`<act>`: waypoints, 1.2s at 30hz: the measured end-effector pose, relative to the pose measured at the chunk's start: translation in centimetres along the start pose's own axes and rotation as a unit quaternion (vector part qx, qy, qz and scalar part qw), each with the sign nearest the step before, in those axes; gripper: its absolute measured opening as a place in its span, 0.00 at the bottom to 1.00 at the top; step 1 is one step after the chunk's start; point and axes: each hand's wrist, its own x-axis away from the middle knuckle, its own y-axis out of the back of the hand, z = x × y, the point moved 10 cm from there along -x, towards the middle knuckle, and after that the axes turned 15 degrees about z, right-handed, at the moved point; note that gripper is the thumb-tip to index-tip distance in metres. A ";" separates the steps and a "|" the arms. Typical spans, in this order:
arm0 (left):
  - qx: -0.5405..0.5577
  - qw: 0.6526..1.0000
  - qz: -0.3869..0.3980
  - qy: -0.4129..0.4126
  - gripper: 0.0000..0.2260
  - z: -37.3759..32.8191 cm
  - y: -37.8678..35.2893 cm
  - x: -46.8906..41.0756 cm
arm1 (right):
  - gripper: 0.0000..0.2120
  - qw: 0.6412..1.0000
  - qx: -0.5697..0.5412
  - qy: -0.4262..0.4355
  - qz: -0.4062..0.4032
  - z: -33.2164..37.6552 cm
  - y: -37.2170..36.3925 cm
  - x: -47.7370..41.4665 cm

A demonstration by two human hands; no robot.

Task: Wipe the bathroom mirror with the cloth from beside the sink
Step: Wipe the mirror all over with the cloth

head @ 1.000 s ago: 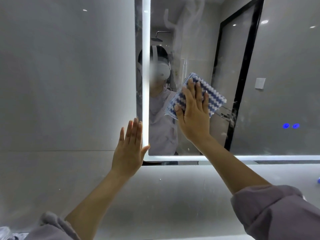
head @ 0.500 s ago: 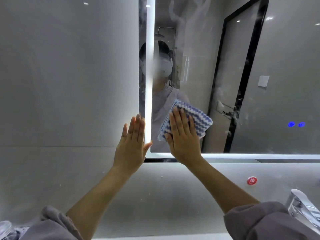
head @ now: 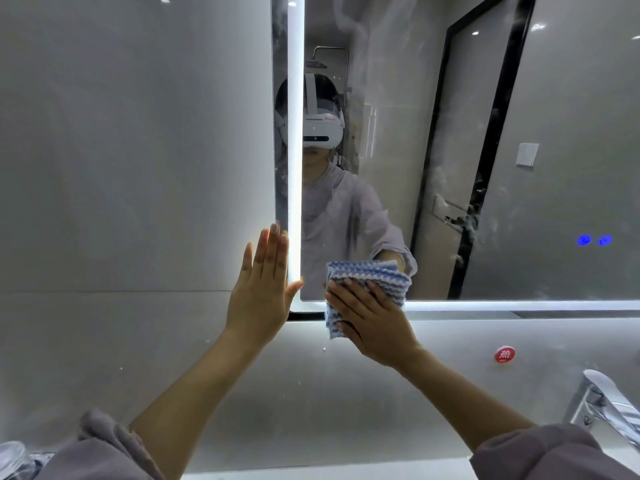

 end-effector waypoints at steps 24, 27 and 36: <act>0.007 1.000 0.007 0.010 0.33 0.0 0.2 0.1 | 0.32 0.990 -0.065 -0.114 -0.050 -12.2 12.3 -13.3; 0.005 1.000 0.009 0.012 0.33 0.1 0.0 0.1 | 0.32 0.992 -0.075 -0.093 -0.041 -10.1 9.6 -11.0; 0.020 1.000 0.007 0.007 0.35 0.1 0.0 0.0 | 0.33 0.996 -0.082 -0.042 0.000 -2.2 0.6 -1.0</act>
